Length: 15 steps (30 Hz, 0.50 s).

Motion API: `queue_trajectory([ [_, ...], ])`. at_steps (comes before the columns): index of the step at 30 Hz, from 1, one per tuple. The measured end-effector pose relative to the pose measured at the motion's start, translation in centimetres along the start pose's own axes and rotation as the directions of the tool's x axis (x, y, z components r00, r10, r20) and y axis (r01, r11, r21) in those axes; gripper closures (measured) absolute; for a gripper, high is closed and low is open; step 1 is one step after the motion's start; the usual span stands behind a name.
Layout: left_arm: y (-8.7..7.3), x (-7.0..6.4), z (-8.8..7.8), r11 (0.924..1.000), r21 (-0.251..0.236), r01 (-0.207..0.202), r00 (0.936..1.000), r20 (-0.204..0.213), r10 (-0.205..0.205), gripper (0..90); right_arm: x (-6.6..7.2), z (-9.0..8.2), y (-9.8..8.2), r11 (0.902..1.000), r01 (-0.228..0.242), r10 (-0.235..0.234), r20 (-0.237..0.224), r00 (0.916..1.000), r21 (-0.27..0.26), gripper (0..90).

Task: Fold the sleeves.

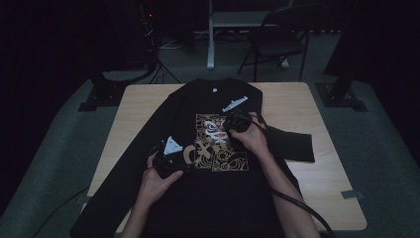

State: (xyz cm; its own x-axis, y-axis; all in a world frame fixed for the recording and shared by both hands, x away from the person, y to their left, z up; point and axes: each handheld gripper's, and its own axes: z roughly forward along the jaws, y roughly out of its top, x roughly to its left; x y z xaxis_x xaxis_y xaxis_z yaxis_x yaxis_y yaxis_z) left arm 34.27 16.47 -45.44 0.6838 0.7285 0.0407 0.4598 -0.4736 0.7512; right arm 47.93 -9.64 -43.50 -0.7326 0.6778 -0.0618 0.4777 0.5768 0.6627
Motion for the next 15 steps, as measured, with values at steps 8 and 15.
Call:
queue_trajectory([
  [8, 0.0, 0.02, -0.01, 1.0, 0.001, -0.002, 1.0, 0.0, 0.002, 21.8, -0.64, 0.29, 0.02, 0.9967, -0.081, 0.081, -0.053, 0.9953, 0.005, 80.7],
  [15, 0.0, 0.02, 0.01, 1.0, 0.0, 0.0, 1.0, 0.001, 0.0, 21.8, -0.54, 0.34, 0.21, 0.9962, -0.085, 0.087, -0.1, 0.9913, 0.017, 64.5],
])
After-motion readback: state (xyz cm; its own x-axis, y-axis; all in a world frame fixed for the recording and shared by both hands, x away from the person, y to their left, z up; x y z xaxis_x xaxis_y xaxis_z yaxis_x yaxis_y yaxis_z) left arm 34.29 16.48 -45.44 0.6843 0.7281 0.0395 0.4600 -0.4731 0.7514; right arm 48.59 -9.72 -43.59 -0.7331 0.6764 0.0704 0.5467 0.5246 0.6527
